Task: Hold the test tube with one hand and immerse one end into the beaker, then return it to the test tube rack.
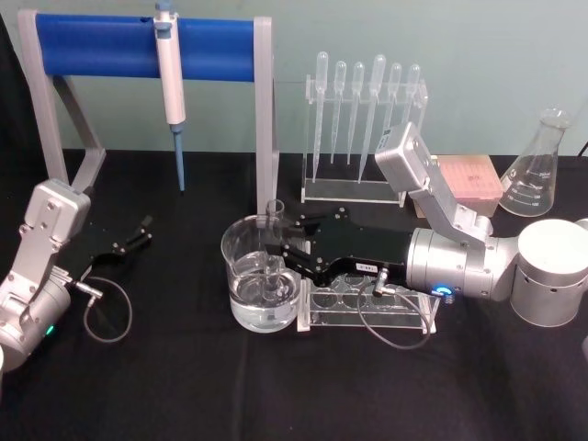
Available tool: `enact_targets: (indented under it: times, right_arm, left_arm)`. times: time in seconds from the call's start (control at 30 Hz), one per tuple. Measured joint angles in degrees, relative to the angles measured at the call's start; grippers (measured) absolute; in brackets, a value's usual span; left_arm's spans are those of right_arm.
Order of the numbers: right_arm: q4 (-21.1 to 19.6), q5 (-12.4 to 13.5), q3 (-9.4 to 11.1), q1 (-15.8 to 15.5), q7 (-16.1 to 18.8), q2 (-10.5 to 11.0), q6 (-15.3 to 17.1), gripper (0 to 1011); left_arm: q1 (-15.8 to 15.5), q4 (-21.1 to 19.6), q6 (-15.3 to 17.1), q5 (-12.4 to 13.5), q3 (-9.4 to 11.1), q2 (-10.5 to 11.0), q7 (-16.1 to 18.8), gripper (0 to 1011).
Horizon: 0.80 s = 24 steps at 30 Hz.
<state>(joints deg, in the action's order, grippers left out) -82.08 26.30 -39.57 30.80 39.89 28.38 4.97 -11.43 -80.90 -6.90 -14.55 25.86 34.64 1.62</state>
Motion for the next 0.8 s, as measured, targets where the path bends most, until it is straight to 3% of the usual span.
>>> enact_targets:
  times: [0.8]
  right_arm:
    - [0.0, 0.0, 0.0, 0.0, 0.0, 0.0, 0.0, 238]
  left_arm:
    - [0.0, 0.0, 0.0, 0.0, 0.0, 0.0, 0.0, 1000]
